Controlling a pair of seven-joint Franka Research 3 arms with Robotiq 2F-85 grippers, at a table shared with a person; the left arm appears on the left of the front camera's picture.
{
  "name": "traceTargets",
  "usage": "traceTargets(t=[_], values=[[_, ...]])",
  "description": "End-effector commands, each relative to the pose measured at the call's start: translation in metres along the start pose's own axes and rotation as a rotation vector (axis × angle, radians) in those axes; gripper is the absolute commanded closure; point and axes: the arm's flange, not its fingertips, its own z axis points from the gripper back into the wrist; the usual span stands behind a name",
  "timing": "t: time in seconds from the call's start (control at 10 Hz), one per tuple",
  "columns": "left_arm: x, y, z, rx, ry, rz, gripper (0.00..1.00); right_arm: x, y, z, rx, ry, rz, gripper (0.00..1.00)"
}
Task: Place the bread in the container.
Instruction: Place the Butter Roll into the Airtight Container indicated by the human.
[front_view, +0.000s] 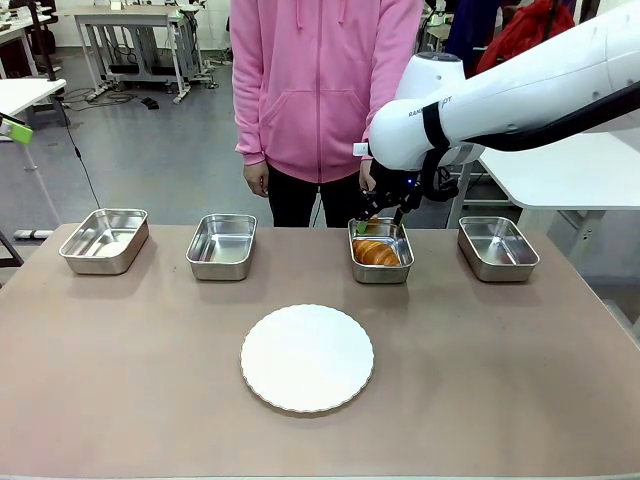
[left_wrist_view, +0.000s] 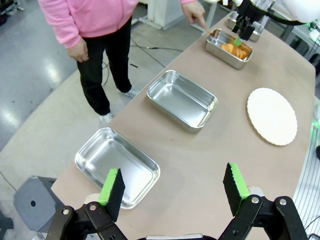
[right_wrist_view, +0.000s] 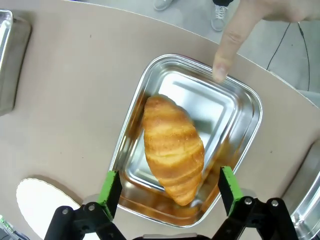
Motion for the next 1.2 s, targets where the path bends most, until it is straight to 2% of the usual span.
traceTargets(t=[0.0,0.3,0.4,0.8,1.1], values=[[0.000,-0.002,0.001,-0.004,-0.003,-0.005,0.00,0.002,-0.001,0.000,0.000,-0.018,0.002,0.00],[0.000,-0.002,0.001,-0.004,-0.003,-0.005,0.00,0.000,0.000,0.000,0.000,0.000,0.000,0.00],[0.000,-0.002,0.001,-0.004,-0.003,-0.005,0.00,-0.013,0.016,0.020,-0.024,-0.053,0.011,0.00],[0.000,-0.002,0.001,-0.004,-0.003,-0.005,0.00,-0.086,0.067,0.072,-0.131,-0.185,0.036,0.00],[0.000,-0.002,0.001,-0.004,-0.003,-0.005,0.00,-0.150,0.076,0.097,-0.142,-0.273,0.020,0.00]])
